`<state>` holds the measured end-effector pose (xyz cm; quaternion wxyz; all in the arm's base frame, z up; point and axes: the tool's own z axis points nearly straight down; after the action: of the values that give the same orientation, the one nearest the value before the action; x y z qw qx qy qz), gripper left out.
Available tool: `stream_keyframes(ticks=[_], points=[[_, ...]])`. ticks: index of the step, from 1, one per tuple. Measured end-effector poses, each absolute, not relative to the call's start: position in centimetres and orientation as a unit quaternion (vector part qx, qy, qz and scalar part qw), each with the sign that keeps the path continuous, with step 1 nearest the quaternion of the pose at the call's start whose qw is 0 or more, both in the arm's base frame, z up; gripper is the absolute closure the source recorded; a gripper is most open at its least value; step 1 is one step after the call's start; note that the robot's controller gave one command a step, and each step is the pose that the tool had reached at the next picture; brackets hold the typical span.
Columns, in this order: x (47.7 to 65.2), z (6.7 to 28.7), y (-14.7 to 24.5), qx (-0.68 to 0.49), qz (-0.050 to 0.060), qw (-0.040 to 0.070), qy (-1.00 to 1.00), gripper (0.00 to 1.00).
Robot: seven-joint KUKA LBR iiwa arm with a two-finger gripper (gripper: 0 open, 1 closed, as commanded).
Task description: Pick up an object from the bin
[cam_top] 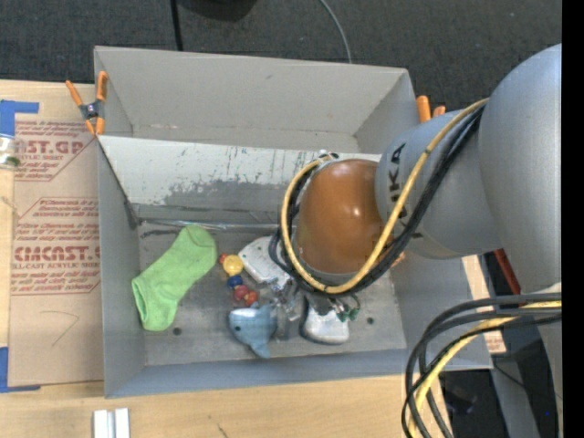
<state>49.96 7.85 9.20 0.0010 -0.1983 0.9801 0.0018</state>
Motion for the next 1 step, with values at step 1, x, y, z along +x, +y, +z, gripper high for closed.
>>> stream_keyframes(ticks=[1], points=[[49.12, 10.1, 8.06, -0.206, 0.002, -0.008, 0.979, 1.0]])
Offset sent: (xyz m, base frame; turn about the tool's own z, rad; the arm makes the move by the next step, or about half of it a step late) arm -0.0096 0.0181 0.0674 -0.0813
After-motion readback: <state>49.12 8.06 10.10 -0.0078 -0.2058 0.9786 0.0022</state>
